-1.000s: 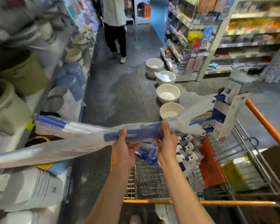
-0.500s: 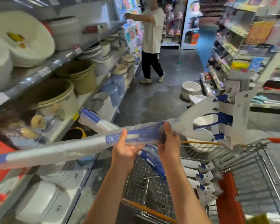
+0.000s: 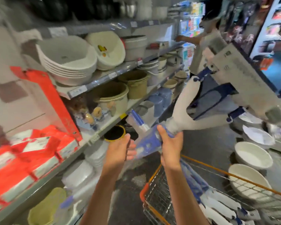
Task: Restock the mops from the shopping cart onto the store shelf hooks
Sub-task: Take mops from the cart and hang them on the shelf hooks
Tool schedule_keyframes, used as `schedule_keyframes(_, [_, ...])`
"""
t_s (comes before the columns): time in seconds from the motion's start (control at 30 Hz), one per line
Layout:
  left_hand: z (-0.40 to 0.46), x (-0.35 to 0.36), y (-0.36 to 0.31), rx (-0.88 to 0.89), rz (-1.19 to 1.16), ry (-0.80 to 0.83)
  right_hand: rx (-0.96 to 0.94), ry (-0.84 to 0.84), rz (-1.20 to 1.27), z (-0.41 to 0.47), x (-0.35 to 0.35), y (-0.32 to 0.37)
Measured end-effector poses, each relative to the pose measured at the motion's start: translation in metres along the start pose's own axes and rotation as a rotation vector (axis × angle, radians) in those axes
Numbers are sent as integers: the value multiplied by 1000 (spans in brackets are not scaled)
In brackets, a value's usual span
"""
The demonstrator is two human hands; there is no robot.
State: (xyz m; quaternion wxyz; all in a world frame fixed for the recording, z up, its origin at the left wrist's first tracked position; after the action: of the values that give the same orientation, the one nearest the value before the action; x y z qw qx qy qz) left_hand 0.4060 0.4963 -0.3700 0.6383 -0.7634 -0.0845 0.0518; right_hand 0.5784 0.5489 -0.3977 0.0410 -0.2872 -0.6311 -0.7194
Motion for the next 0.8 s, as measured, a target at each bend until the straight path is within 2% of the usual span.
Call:
schedule_keyframes(0.1, [-11,-29,-13,264,100,-106,-20,92,-71,-10,37,2])
schedule_keyframes(0.17, [-14,-46,-25,340,88,-126,-27,140,-134,-20,63,0])
schedule_keyframes(0.4, [16,-107,-66,384,47,-16,-9,380,-224,-59,140,-21])
schedule_keyframes(0.63, [29,-182,-127,479,-158,-15,-35,593,-340,-106,214,-35])
schedule_keyframes(0.8, [13,-226,-153,529,-120,-33,-82,697,-418,-136,260,-41])
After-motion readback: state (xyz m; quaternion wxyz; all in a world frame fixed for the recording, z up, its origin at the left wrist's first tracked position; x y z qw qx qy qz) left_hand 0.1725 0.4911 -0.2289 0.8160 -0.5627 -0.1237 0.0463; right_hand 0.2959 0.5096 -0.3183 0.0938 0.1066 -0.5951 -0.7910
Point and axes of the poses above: each hand's wrist, its own z-axis towards the middle knuckle, its own x-axis out of the palm, y = z × x, the point moved 4 cm from there along z, towards the middle knuckle, and after that the axes turned 4 degrees about y, right-handed, at the moved point
